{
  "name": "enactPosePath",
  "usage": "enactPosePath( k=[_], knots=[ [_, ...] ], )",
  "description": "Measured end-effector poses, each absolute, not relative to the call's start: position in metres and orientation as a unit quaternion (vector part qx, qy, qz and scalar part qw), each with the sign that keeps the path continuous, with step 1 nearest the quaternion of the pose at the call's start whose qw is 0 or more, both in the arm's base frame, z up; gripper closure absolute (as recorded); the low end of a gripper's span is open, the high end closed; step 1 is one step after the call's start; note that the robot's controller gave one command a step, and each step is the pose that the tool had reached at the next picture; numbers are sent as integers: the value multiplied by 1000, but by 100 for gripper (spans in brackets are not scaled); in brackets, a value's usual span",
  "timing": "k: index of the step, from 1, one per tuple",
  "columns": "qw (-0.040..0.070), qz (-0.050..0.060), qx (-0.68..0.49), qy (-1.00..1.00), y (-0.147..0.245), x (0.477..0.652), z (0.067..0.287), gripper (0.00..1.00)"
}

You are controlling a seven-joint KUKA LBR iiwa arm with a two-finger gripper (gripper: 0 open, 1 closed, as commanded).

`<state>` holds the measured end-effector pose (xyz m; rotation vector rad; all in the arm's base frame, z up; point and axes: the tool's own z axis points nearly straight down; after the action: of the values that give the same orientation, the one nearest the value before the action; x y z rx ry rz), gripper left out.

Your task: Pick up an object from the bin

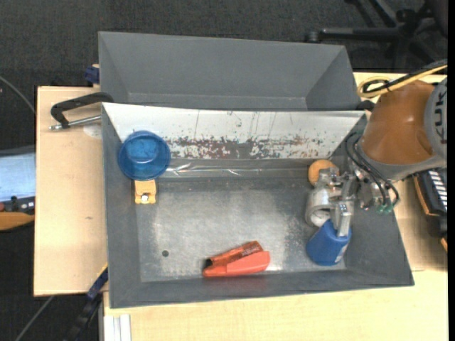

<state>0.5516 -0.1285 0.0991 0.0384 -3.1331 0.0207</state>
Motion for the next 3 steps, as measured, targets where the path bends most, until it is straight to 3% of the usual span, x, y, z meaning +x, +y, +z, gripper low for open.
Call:
enactPosePath(
  k=[1, 2, 3],
  knots=[
    [4, 7, 12, -1000, -128, 552, 99, 100],
    [-11, 4, 10, -1000, -134, 549, 106, 100],
    [-16, 4, 13, -1000, -128, 560, 99, 100]
  ],
)
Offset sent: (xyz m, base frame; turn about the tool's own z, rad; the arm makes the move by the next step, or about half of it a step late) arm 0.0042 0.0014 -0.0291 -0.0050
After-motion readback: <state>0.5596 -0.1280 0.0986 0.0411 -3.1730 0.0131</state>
